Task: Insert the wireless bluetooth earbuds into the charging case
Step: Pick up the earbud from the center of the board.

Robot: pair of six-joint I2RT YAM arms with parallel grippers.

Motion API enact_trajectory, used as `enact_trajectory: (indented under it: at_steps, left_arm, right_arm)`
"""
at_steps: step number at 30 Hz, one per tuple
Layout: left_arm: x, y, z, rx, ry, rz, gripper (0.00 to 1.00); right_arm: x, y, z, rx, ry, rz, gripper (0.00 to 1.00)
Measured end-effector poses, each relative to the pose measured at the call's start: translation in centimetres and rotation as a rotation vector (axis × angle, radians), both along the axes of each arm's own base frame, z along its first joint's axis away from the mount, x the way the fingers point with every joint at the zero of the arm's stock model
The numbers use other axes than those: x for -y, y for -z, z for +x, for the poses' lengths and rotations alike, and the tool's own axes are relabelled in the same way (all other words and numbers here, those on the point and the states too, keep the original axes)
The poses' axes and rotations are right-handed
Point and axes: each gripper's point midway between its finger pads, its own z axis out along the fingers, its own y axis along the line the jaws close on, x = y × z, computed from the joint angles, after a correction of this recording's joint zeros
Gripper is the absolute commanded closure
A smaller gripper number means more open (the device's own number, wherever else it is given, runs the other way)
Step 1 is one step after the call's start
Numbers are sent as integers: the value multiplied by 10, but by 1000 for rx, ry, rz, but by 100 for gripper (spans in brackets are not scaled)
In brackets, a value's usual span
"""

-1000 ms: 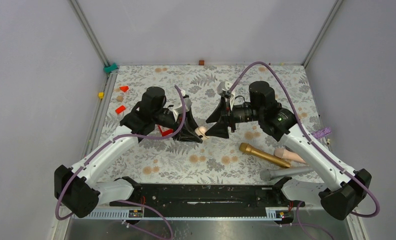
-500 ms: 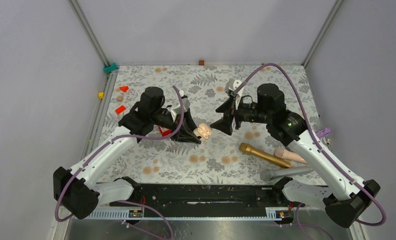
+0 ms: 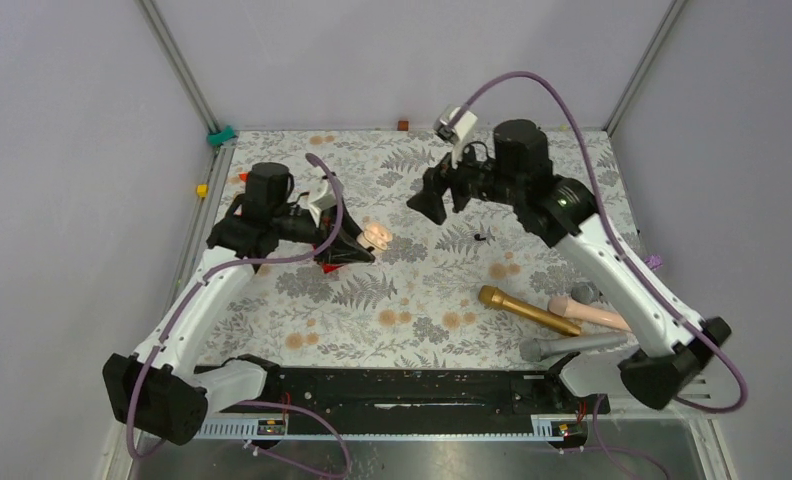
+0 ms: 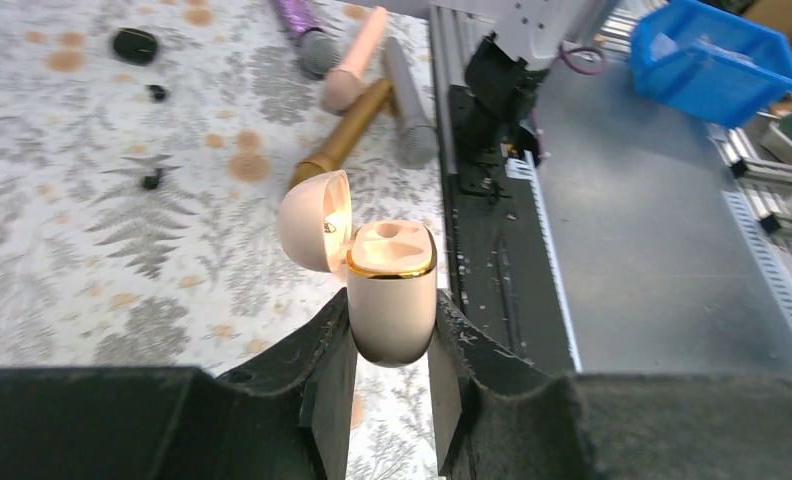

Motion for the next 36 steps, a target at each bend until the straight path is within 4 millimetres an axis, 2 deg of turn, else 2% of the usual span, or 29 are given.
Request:
enact_trajectory:
  at_steps: [4,7,11,15,19,21,25,36]
  left_arm:
    - [-27,-7,17,46,-90,4,100]
    - [-48,-9,26,63,-150,8,100]
    - [-75,-7,35,62,-227,-10,100]
    - [-97,-2,38,79,-294,-47,100]
    - [-98,3,26,92,-289,-69,100]
    - [-97,3,21,98,-281,-78,100]
    - [-96,2,18,111,-275,-87,100]
    - [-96,4,15,130,-274,-89,100]
  right_arm:
    - [-24,41,34,-128,23,-58,20]
    - [-44,91,61,-254,50,-120,25]
    - [-62,157,81,-438,91,-179,33]
    - [-73,216,86,-616,145,-213,38]
    - [-79,264,84,-772,185,-236,42]
    - [-82,282,80,-837,194,-242,43]
    - [-85,301,75,-916,207,-244,45]
    - [-92,315,73,-982,229,-221,46]
